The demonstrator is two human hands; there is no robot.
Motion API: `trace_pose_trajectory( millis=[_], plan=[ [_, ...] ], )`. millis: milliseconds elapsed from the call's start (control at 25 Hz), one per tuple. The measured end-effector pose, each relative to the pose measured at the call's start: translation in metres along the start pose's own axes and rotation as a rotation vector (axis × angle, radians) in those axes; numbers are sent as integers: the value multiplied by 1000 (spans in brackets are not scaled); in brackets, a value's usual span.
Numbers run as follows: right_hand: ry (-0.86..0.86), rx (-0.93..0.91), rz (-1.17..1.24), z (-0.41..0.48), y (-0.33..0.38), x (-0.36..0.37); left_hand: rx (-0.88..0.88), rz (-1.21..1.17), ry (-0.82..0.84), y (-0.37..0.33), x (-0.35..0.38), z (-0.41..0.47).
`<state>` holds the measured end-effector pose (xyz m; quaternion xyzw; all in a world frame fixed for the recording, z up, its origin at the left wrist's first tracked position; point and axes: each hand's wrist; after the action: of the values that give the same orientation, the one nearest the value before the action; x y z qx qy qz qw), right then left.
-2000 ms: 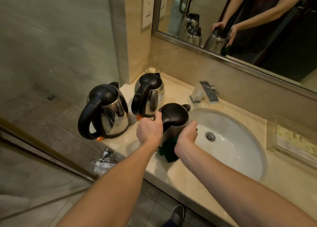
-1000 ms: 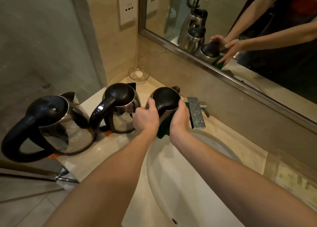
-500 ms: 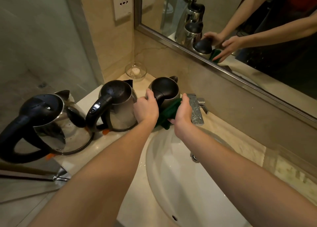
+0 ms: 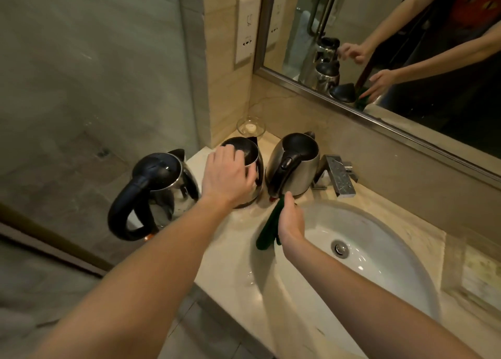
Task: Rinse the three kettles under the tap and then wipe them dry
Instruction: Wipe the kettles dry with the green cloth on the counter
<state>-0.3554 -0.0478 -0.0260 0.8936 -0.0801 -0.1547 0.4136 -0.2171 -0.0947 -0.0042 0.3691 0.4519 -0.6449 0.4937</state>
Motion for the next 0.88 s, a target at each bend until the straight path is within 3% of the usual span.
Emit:
trace_pose_trajectory(
  millis=[240, 480, 640, 880],
  plan=[
    [61, 92, 142, -23, -11, 8, -632, -644, 242, 35, 12, -3],
    [71, 98, 146, -35, -17, 0, -783, -871, 344, 21, 11, -8],
    [54, 94, 165, -42, -19, -2, -833, -913, 299, 12, 8, -28],
    [115, 159, 411, -60, -13, 13, -850, -933, 290, 9, 1, -60]
  ],
)
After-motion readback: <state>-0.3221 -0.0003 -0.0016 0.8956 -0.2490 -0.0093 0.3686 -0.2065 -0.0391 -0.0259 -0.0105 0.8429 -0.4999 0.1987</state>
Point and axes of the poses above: each hand's wrist, its own z-axis towards the middle knuckle, its own x-axis out of the palm, y = z × x
